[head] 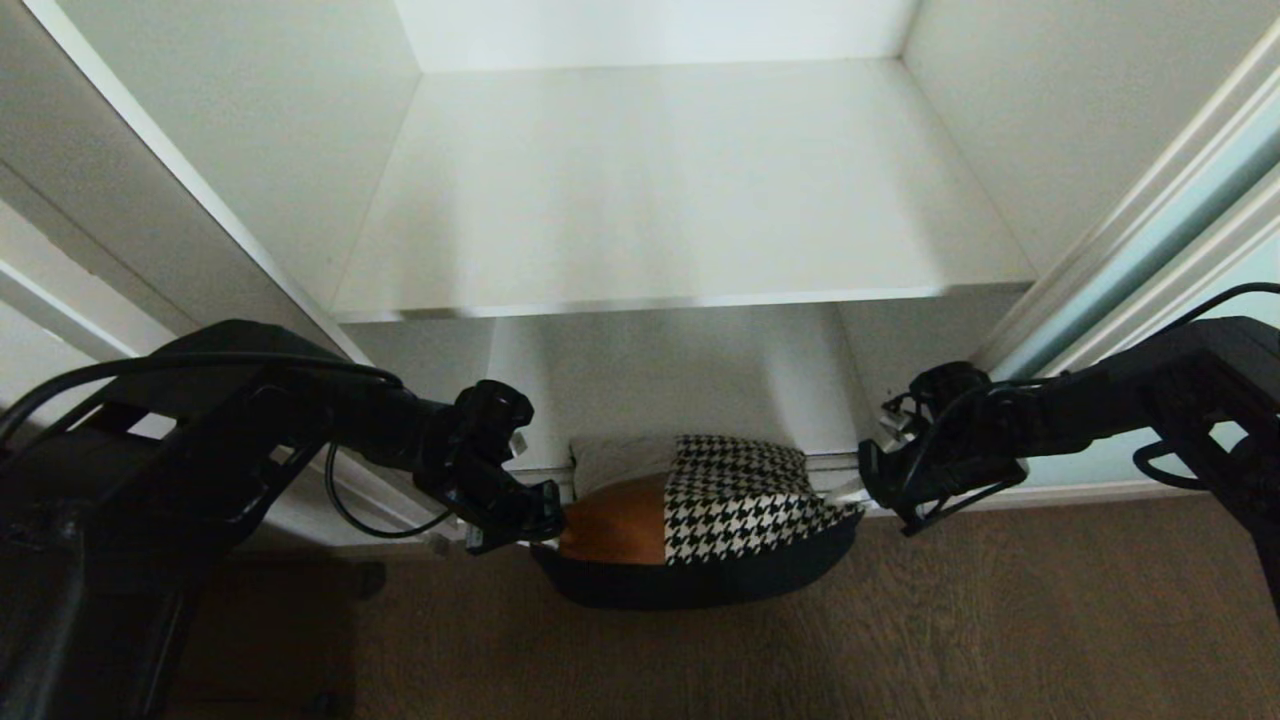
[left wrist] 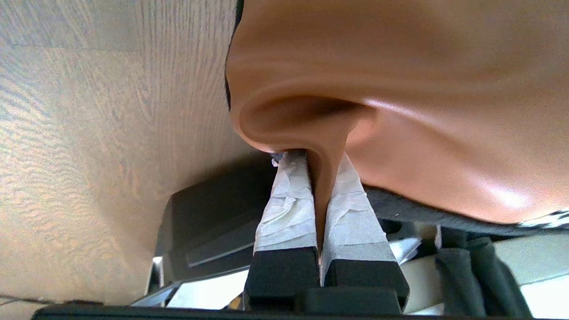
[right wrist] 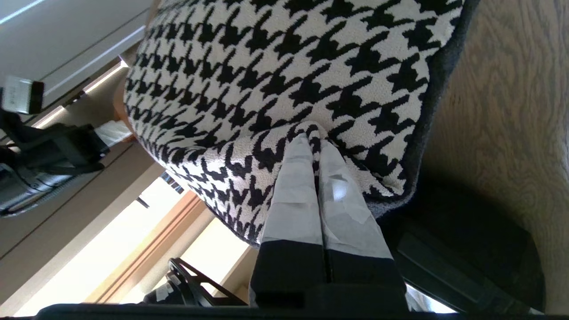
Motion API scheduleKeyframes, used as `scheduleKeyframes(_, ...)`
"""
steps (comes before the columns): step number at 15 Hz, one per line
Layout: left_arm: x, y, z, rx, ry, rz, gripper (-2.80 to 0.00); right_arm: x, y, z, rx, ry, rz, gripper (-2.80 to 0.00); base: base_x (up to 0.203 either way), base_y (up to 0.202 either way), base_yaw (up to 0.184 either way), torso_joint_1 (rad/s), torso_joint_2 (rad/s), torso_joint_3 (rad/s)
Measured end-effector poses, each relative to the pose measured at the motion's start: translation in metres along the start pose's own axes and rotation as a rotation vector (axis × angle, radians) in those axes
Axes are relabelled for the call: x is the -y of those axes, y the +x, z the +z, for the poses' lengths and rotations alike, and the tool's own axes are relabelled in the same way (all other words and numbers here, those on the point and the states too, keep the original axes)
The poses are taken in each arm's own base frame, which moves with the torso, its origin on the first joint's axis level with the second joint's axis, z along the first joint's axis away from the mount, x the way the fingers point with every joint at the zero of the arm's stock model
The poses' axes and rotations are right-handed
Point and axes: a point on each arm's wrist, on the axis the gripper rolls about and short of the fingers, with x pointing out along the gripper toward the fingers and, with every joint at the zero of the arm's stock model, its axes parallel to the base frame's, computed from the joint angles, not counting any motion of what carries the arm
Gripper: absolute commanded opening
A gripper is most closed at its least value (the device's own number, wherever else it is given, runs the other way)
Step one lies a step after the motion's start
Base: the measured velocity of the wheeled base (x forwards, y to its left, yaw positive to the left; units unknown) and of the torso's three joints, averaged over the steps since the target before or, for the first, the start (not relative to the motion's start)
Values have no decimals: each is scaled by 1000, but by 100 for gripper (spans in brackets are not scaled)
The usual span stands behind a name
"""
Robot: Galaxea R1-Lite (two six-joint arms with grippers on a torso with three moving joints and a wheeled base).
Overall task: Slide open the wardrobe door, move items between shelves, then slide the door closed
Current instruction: Place the pillow on the lower shelf
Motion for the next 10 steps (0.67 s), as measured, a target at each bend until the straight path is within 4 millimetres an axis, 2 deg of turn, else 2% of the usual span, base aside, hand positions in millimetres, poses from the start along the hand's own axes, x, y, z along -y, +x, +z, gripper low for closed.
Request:
scheduleKeyframes(1, -1, 1, -1, -5, 10, 5, -280, -1, 0, 0, 1, 0, 1, -280, 0, 0, 0, 0, 0, 0)
scheduleKeyframes(2, -2, 1, -3, -10, 17, 9, 0, -1, 0, 0, 2, 0, 1, -280, 0, 0, 0, 0, 0, 0)
scheduleKeyframes(7, -2, 6, -12, -38, 46, 17, 0, -2, -3, -1, 1, 2, 1, -280, 0, 0, 0, 0, 0, 0)
scheduleKeyframes(10, -1, 1, -15, -41, 49, 14, 0, -2, -4, -2, 1, 3, 1, -280, 0, 0, 0, 0, 0, 0)
